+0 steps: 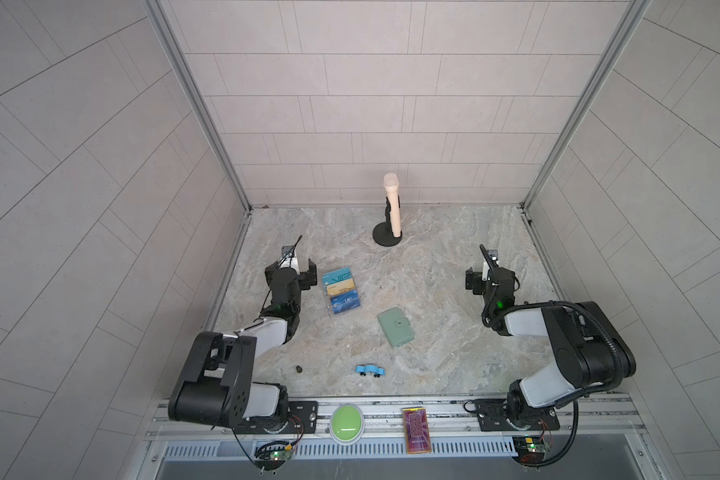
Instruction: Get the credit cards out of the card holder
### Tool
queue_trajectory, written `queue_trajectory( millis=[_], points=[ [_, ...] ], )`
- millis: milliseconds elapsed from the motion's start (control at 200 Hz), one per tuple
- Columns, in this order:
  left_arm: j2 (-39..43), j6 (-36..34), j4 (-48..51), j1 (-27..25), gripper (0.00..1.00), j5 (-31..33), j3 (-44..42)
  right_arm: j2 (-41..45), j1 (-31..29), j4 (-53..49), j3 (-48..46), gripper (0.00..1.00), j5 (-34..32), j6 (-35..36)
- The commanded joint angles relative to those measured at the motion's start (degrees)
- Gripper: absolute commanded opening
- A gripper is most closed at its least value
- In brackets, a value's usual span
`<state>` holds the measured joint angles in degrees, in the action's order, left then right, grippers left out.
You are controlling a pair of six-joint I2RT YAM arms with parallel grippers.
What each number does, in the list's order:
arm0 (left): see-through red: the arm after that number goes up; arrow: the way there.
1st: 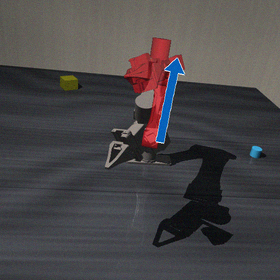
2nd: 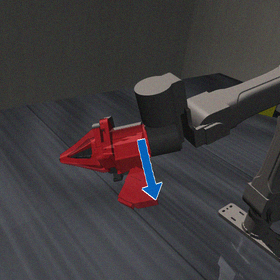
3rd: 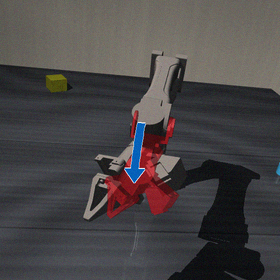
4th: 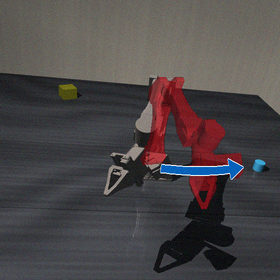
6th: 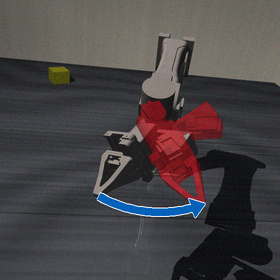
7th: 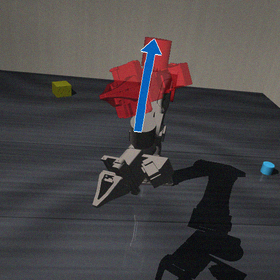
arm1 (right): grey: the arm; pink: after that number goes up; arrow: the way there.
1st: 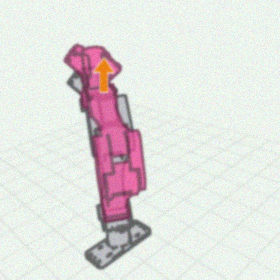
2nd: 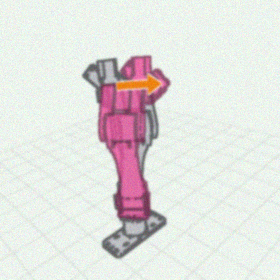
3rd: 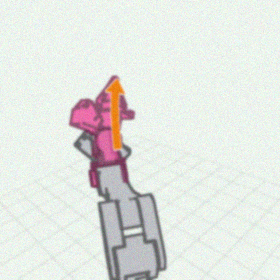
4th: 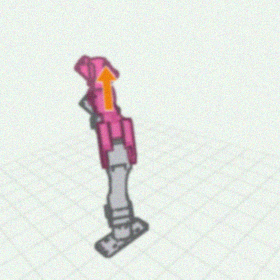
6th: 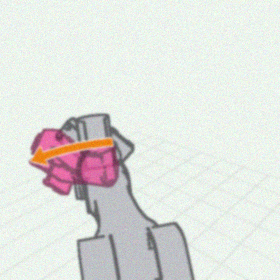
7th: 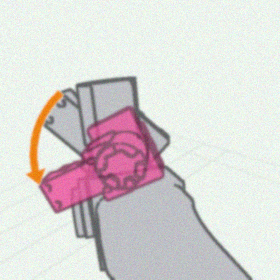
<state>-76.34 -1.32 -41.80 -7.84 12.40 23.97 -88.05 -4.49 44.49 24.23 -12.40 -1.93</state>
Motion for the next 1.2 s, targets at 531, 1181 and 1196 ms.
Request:
queue_trajectory(
  millis=[531, 1181, 1196],
  points=[
    [23.72, 13.69, 46.16, -5.76, 1.00, -3.93, 11.28, 19.12, -0.51, -41.43, 16.19, 0.98, 8.47, -10.55],
    [23.11, 32.79, 54.73, -20.16, 0.95, -28.61, 9.88, 11.90, -11.41, -72.59, 30.99, 0.81, 31.61, -13.59],
    [22.70, 32.86, 54.70, -20.43, 0.95, -28.78, 9.80, 11.65, -11.76, -72.73, 30.97, 0.80, 32.14, -13.54]
  ],
)
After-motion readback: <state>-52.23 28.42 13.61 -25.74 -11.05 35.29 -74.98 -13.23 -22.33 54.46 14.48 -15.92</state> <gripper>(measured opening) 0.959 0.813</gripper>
